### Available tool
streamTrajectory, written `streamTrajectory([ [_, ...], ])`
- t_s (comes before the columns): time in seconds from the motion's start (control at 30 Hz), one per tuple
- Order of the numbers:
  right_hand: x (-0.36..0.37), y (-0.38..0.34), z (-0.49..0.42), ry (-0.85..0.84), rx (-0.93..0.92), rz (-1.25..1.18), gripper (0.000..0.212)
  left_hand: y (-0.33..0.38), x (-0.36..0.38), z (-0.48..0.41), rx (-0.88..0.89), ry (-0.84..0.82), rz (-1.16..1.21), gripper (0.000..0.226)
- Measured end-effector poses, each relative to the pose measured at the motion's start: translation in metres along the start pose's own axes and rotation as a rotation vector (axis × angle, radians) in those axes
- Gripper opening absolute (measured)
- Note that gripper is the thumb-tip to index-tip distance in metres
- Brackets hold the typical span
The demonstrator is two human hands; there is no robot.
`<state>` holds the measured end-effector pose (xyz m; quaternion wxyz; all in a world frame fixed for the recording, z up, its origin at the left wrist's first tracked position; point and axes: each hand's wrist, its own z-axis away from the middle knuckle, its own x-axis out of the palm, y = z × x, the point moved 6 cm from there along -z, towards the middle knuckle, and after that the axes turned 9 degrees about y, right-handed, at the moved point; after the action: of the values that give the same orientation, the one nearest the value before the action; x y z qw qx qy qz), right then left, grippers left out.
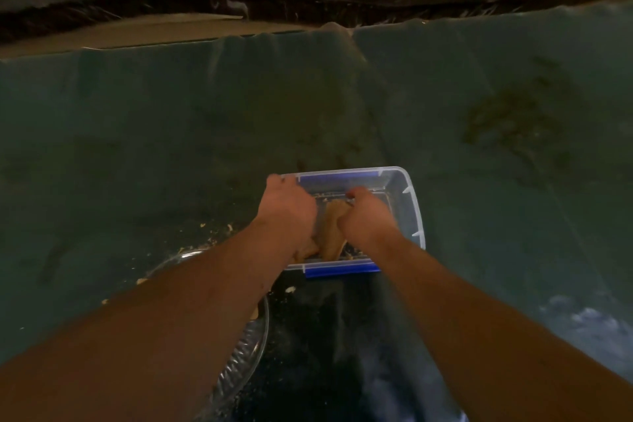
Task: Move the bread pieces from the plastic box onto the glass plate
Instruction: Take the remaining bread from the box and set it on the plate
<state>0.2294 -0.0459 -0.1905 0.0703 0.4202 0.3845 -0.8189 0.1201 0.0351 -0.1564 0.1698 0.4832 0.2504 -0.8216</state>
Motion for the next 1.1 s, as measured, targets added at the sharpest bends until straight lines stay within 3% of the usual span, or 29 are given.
streamTrajectory([
  [0.1,0.0,0.003,-0.002,-0.002,0.014,-0.006,0.029,0.001,0.001,-0.004,-0.029,-0.092,-0.074,0.061],
  [0.37,-0.004,-0.001,0.003,0.014,0.009,-0.051,0.021,0.001,0.006,-0.001,-0.11,-0.197,0.084,0.055],
  [0.6,-0.007,-0.007,0.01,0.019,-0.007,0.021,0.034,-0.006,0.007,-0.001,-0.273,-0.103,0.354,0.043],
  [0.77,-0.009,-0.008,0.016,0.072,0.0,-0.055,0.023,-0.01,0.014,0.006,-0.327,-0.153,0.466,0.066],
  [0.93,-0.009,-0.009,0.024,0.08,0.0,-0.074,0.022,-0.005,0.028,0.016,-0.313,-0.219,0.389,0.04],
  [1.1,-0.011,-0.016,0.035,0.066,-0.006,-0.084,0.022,-0.01,0.029,0.026,-0.317,-0.066,0.441,0.03],
])
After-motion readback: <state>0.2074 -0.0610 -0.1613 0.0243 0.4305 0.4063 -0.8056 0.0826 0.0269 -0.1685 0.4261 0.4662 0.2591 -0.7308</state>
